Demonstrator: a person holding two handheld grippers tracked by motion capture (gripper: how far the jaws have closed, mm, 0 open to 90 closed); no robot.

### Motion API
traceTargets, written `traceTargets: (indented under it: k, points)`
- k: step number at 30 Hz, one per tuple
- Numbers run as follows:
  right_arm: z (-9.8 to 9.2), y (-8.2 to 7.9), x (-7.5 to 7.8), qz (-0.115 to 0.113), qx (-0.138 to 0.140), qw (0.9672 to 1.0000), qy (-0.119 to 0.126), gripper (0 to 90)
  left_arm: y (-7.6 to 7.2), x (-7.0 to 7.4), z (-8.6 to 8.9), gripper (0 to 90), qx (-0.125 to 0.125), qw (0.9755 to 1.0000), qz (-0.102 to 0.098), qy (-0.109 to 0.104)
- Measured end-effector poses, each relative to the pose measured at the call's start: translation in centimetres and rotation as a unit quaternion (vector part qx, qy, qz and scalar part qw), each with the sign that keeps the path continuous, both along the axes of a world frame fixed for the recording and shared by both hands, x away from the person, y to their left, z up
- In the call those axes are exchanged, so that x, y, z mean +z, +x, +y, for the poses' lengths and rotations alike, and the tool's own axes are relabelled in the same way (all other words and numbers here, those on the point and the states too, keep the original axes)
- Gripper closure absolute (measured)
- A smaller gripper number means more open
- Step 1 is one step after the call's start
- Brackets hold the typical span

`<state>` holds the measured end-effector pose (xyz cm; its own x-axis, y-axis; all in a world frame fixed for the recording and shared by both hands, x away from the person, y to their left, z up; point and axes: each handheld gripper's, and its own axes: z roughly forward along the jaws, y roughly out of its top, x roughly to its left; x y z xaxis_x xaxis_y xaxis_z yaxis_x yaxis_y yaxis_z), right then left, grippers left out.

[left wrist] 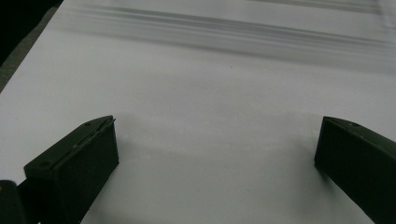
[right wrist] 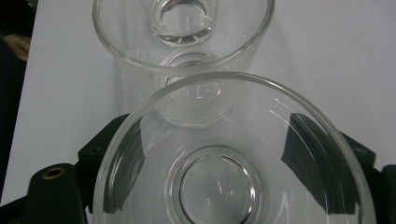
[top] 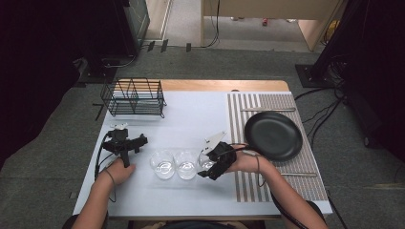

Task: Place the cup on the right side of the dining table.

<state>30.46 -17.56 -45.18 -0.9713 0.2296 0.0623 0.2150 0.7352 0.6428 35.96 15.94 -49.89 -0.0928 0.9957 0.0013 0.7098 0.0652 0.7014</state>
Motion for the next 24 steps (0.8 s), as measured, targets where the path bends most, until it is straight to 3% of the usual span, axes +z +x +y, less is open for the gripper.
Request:
traceTargets:
  k: [24]
  points:
    - [-0.16,0.03,0.22,-0.004,0.004,1.0,0.002,19.3,0.0,0.0,0.0,0.0,0.0,1.0,0.0,0.0]
